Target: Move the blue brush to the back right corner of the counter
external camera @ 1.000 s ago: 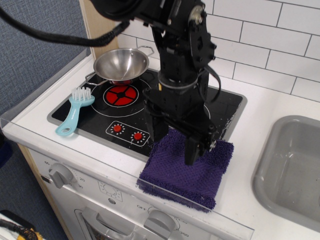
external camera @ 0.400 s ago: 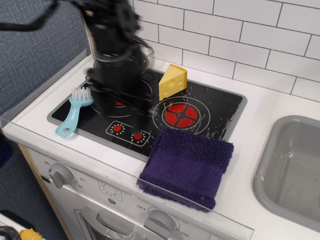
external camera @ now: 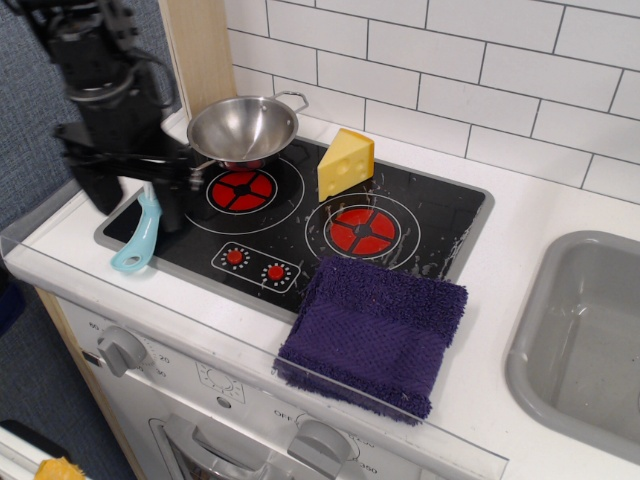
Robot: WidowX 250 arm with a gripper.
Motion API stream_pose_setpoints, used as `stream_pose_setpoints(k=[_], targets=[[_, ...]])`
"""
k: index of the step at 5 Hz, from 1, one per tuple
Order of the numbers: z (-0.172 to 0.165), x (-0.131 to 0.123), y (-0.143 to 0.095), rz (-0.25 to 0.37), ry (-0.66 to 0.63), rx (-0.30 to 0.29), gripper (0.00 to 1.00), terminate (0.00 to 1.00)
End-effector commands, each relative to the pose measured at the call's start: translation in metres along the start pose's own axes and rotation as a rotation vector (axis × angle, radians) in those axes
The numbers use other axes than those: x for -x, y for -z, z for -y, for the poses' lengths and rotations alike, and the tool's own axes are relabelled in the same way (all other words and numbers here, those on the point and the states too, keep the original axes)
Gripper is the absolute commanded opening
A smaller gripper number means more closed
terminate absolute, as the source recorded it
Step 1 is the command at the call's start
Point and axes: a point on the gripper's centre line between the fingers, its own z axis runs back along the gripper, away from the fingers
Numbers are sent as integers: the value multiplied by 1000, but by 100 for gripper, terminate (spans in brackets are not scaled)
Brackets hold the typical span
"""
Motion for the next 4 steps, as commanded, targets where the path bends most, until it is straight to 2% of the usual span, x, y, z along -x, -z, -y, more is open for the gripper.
stream_pose_setpoints(k=[1, 2, 4], targets=[[-18, -14, 19, 16, -59, -1, 100, 0], [-18, -19, 35, -7, -63, -9, 100, 0], [-16, -22, 52, -36, -53, -36, 100, 0]])
